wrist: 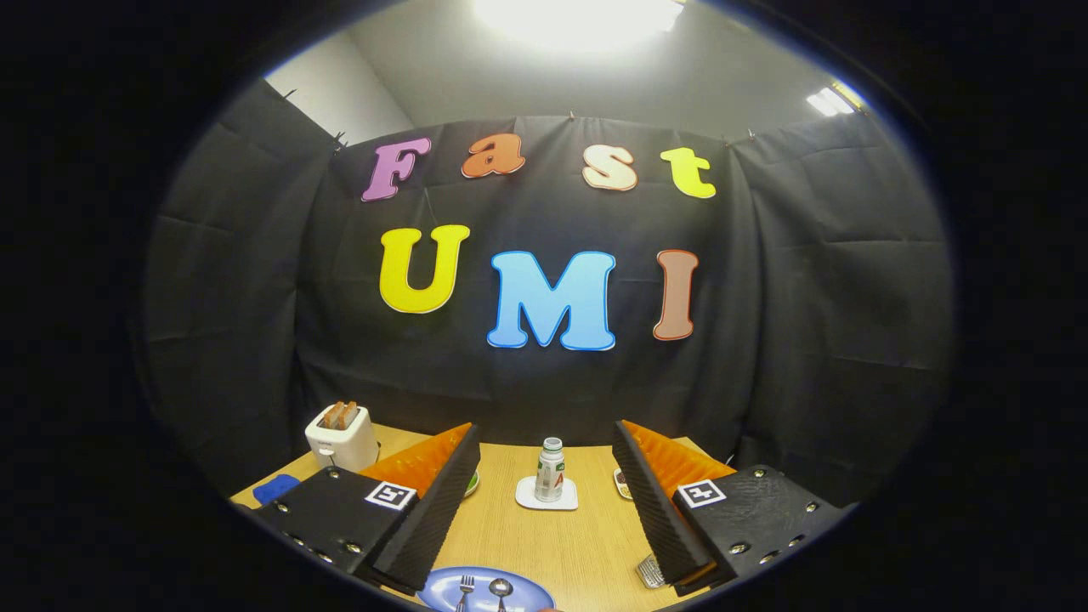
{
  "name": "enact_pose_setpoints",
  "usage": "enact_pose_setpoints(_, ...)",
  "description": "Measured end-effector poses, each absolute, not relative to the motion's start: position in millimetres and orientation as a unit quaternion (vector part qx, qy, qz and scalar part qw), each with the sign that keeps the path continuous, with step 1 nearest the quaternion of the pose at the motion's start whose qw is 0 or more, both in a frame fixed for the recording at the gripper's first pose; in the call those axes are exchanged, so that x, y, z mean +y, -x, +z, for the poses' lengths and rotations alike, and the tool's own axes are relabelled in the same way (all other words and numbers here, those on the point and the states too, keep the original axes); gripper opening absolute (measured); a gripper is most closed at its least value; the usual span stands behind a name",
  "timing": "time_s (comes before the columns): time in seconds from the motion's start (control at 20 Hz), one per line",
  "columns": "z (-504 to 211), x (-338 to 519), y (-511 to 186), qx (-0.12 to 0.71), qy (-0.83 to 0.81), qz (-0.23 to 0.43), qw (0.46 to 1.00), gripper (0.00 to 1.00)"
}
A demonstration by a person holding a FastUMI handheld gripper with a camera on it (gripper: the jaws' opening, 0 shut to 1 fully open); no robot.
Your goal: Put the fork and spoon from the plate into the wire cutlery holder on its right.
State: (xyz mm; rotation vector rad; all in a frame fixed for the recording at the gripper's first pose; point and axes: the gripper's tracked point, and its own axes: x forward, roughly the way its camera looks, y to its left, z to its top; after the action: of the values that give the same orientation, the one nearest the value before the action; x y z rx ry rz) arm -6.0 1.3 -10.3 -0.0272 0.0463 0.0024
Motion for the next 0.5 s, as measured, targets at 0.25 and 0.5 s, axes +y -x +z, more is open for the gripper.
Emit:
enact_pose_setpoints(0.25,-21.6,6.5,7.2,0.041,0.022,0.01,0.999,0.96)
enact_pose_setpoints(0.5,-39.5,16.5,7.5,0.068,0.032,0.024,0.997,0.96)
